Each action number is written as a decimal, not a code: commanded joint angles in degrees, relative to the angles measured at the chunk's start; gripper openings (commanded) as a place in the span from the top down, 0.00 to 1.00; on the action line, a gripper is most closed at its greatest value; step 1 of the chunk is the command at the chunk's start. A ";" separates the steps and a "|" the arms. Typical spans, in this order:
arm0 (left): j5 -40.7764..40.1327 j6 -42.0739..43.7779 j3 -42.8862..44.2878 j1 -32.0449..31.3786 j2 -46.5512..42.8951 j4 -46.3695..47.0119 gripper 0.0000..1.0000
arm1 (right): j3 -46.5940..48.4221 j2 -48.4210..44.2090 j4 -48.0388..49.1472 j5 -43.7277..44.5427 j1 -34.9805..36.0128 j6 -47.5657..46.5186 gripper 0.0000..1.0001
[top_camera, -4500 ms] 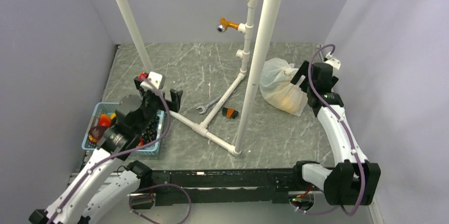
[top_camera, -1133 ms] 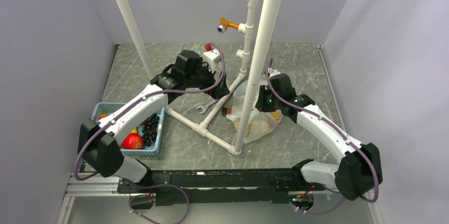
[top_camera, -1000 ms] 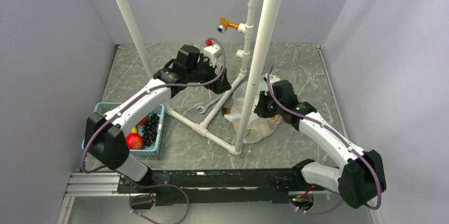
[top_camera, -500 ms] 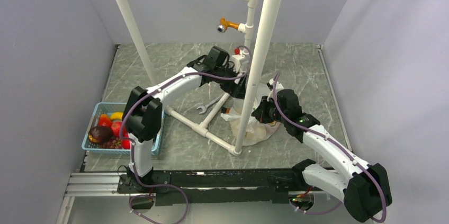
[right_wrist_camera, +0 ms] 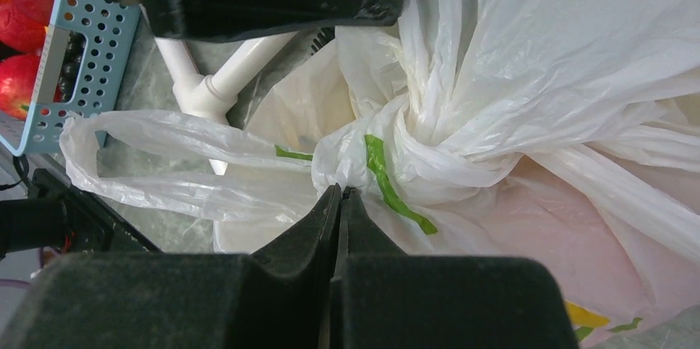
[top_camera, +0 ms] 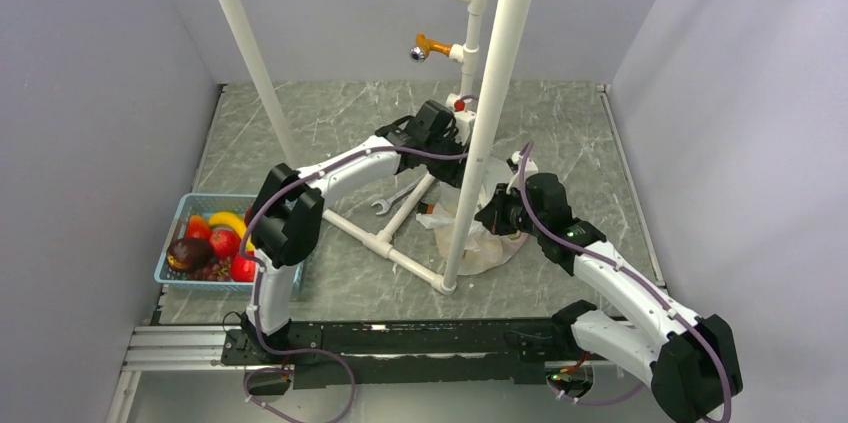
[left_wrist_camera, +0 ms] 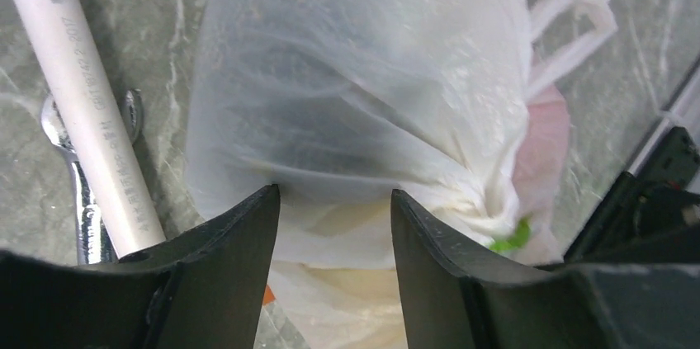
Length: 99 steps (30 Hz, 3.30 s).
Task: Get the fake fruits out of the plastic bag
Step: Untie the plastic bag at the center of the board.
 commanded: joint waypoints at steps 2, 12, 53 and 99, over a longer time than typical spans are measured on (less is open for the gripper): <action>-7.81 -1.93 3.38 -2.79 2.02 2.71 0.42 | -1.54 -2.31 2.95 -1.50 0.34 0.77 1.00; -5.28 -2.87 -1.86 -5.13 -0.22 7.80 0.18 | -2.16 -2.87 2.96 -2.80 0.35 -0.29 1.00; -14.30 -25.79 -10.72 -2.24 -15.19 11.25 1.00 | 3.69 -30.88 -20.21 9.78 0.34 7.73 0.73; -12.65 -24.52 -10.95 -0.92 -15.67 9.23 1.00 | 12.69 -3.78 -17.30 8.19 0.42 -6.85 1.00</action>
